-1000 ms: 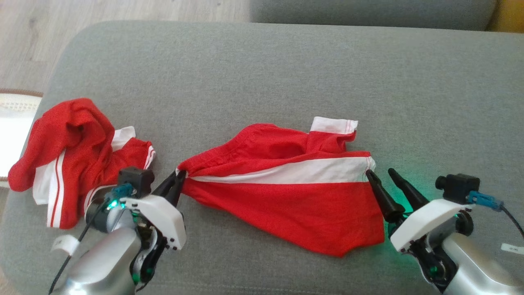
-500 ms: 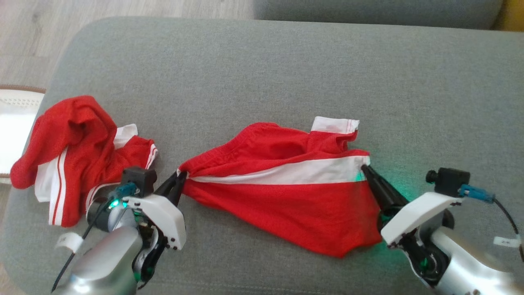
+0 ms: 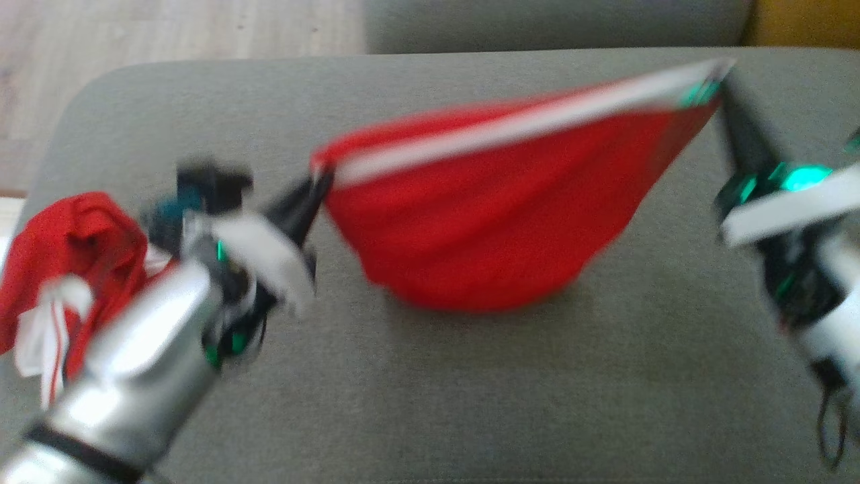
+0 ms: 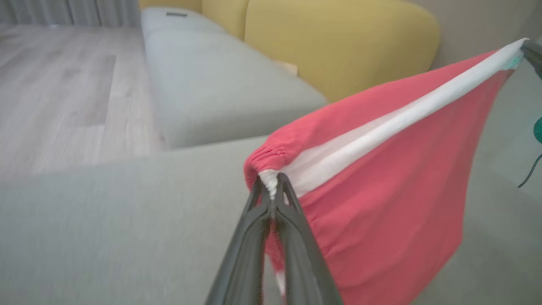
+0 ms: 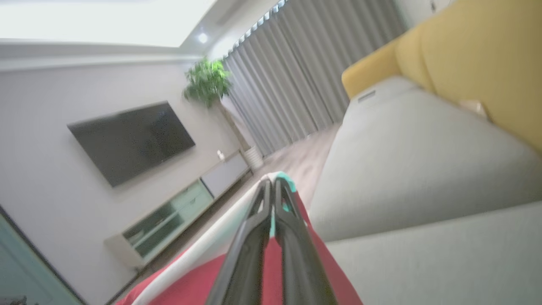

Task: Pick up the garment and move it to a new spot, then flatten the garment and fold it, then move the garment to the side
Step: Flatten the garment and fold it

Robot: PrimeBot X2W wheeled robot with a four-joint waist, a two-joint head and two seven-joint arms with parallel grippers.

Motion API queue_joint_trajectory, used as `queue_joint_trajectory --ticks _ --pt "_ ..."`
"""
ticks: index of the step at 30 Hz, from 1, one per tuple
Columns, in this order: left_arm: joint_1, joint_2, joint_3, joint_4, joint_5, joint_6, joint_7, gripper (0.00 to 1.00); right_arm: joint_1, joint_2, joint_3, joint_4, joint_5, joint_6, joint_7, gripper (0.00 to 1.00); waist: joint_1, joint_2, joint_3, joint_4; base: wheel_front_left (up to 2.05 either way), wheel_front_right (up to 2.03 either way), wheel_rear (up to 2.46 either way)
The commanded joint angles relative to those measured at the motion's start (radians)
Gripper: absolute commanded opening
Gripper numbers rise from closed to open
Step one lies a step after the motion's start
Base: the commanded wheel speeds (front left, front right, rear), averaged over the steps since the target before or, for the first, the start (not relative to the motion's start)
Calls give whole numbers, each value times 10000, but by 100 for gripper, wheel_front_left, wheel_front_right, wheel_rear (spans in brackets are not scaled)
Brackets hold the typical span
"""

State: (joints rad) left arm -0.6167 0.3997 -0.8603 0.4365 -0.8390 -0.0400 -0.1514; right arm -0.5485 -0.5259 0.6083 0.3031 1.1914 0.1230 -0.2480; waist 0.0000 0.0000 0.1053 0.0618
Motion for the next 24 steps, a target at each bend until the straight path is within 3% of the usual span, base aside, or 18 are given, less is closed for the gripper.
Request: queue_joint_trajectory --ticks 1,7,15,20,24 --pt "-1087 316 562 -410 -35 -42 60 0 -368 -233 -267 -282 -78 77 -134 0 0 0 160 -307 0 0 0" --pt "-4287 -452 863 -514 118 -416 791 0 -3049 -325 -1939 221 -716 77 -136 0 0 0 1283 -931 0 0 0" --pt "-7903 -2226 1338 1760 1074 -624 -902 0 -6377 -474 -3481 905 -2271 77 -136 0 0 0 2844 -1447 0 0 0" --pt "-7714 -2613 1626 2533 1684 -790 -1095 0 -5989 -356 -3275 327 -2520 77 -137 0 0 0 3301 -1718 0 0 0" --pt "-5660 -2339 1783 1995 2700 -882 -1100 0 -4135 -220 -2786 -343 -2333 77 -137 0 0 0 3225 -1774 0 0 0"
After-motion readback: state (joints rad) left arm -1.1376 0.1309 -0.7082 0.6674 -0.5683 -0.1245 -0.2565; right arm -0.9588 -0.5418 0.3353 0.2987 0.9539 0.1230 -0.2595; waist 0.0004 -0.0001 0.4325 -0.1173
